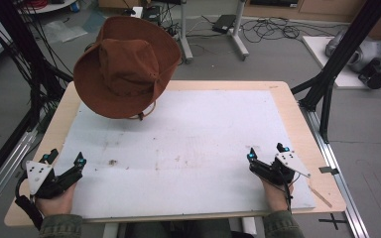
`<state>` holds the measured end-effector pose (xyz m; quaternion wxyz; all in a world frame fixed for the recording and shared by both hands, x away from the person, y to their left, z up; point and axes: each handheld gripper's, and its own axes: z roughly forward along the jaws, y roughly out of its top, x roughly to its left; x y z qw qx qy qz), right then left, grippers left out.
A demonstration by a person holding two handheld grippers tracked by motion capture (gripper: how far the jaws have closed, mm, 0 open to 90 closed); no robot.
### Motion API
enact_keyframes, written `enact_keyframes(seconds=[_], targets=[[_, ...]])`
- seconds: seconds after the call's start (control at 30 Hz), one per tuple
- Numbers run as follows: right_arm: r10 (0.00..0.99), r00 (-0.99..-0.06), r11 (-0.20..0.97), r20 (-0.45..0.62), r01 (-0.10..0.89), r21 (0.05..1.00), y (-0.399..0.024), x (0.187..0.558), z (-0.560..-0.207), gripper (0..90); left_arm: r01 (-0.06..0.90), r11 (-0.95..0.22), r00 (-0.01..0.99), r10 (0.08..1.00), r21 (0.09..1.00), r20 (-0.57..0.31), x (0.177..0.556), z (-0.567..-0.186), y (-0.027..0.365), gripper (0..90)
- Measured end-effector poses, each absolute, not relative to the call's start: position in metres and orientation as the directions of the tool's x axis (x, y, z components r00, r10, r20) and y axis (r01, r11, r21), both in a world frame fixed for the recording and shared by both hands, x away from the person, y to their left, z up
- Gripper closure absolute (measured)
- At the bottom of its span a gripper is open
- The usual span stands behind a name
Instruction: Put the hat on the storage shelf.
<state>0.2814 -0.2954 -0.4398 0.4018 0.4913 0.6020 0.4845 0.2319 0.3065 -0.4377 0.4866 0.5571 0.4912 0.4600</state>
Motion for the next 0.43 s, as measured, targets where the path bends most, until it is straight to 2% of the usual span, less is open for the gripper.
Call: enact_keyframes(seconds=[0.43], targets=[[0.983, -0.184, 0.053, -0.011, 0.227, 0.973, -0.2984, 0.2813, -0.4418, 4.2, 0.122, -0.046, 0.111, 0.993, 0.992, 0.032, 0.236, -0.4389, 0.3028, 21.9]])
